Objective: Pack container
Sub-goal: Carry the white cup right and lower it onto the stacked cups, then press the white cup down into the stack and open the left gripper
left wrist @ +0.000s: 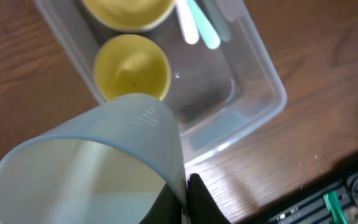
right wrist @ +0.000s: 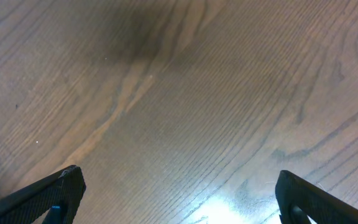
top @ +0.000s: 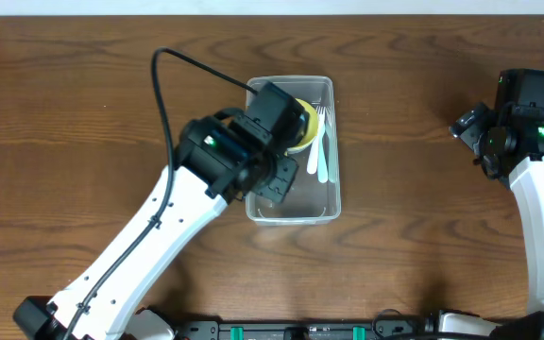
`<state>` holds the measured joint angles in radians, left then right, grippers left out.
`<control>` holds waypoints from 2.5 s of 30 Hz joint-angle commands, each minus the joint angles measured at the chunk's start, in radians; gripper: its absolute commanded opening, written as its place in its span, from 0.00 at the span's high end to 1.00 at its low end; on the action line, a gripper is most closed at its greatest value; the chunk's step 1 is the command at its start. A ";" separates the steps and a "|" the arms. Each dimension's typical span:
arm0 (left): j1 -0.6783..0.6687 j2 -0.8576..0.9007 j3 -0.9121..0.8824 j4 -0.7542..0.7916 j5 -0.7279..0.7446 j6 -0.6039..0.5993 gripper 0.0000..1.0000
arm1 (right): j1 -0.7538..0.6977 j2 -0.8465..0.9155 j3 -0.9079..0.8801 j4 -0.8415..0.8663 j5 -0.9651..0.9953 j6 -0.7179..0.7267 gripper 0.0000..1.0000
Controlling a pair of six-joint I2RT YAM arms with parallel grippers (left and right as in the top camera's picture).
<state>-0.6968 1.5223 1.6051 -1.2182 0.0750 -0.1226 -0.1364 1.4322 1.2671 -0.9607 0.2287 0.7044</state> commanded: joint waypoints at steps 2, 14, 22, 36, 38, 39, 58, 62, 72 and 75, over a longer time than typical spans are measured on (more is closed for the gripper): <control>-0.049 -0.006 -0.012 -0.004 -0.040 0.039 0.94 | -0.002 -0.001 0.013 -0.001 0.018 0.013 0.01; -0.057 0.008 -0.066 -0.003 -0.042 0.046 0.94 | -0.002 -0.001 0.013 -0.001 0.018 0.013 0.01; -0.058 0.075 -0.068 0.026 -0.042 0.047 0.94 | -0.002 -0.001 0.013 -0.001 0.018 0.013 0.01; -0.057 0.087 -0.068 0.051 -0.042 0.051 0.94 | -0.002 -0.001 0.013 0.000 0.018 0.013 0.01; -0.058 0.087 -0.068 0.065 -0.042 0.051 0.94 | -0.002 -0.001 0.013 -0.001 0.018 0.013 0.01; -0.058 0.087 -0.068 0.069 -0.042 0.051 0.94 | -0.002 -0.001 0.013 -0.001 0.018 0.013 0.01; -0.054 0.092 -0.068 0.156 -0.184 0.108 0.94 | -0.002 -0.001 0.013 0.000 0.018 0.013 0.01; -0.029 0.119 -0.068 0.161 -0.223 0.111 0.94 | -0.002 -0.001 0.013 -0.001 0.018 0.013 0.01; 0.006 0.196 -0.068 0.154 -0.217 0.110 0.94 | -0.002 -0.001 0.013 0.000 0.018 0.013 0.01; 0.006 0.196 -0.068 0.158 -0.217 0.110 0.94 | -0.002 -0.001 0.013 -0.001 0.018 0.013 0.01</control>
<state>-0.6918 1.7168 1.5444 -1.0607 -0.1234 -0.0246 -0.1364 1.4322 1.2671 -0.9607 0.2287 0.7044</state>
